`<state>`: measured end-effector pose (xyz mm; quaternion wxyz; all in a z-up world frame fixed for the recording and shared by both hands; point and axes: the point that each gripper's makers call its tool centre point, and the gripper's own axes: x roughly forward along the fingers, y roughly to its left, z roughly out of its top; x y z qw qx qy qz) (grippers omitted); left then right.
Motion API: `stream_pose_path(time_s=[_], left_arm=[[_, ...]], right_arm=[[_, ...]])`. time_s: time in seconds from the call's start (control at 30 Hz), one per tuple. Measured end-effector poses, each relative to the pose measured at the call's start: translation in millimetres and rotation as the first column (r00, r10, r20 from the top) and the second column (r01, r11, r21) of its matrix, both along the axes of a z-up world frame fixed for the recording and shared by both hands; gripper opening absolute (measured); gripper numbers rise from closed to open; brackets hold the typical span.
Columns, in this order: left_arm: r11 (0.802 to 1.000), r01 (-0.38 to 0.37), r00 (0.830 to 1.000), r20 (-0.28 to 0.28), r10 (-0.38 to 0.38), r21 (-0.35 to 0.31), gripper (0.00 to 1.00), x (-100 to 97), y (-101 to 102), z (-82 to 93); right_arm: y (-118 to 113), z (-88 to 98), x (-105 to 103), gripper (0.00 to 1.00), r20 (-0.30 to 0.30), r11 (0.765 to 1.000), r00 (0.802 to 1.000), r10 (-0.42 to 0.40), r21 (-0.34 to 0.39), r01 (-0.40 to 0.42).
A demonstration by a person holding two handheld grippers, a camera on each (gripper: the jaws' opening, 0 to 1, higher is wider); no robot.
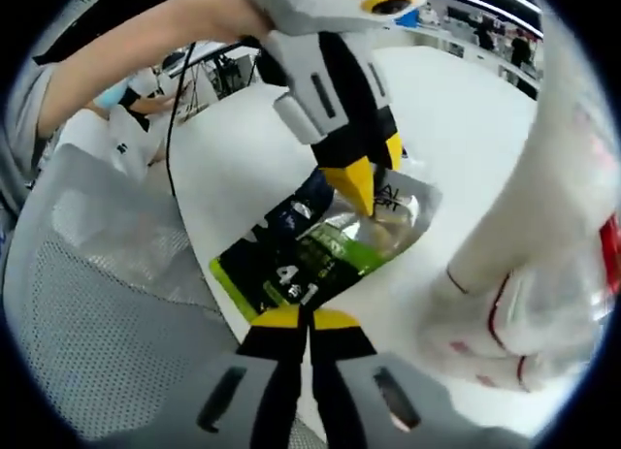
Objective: Arrange the skincare products in the storage area until every visible bottle or jar stands upright without overlapping.
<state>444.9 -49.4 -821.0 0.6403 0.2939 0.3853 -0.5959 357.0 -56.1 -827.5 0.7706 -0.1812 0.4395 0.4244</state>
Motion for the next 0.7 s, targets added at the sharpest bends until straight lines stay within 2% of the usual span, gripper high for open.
stream_pose_path(time_s=[0.37, 0.53, 0.63, 0.7], left_arm=[[1.000, -0.018, 0.999, 0.034, 0.019, -0.016, 0.14, 10.4, -5.1, -1.4], [0.999, -0.017, 0.998, 0.060, 0.018, -0.028, 0.15, 14.0, -2.7, 6.2], [0.999, -0.030, 0.992, 0.119, 0.033, -0.028, 0.08, 20.6, 4.3, 15.7], [1.000, -0.016, 0.995, 0.102, 0.018, -0.019, 0.11, 15.8, 9.9, 18.2]], right_arm=[[-8.0, -2.9, 6.5, 0.02, 0.020, 0.999, 1.000, -0.012, -0.036, 0.013], [-9.4, -4.7, 5.7, 0.02, 0.003, 0.998, 0.999, -0.046, -0.034, 0.046], [-9.7, -4.8, 5.4, 0.02, 0.006, 0.998, 0.999, -0.044, -0.041, 0.044], [-9.7, -4.9, 5.3, 0.02, 0.007, 0.998, 0.999, -0.042, -0.042, 0.042]])
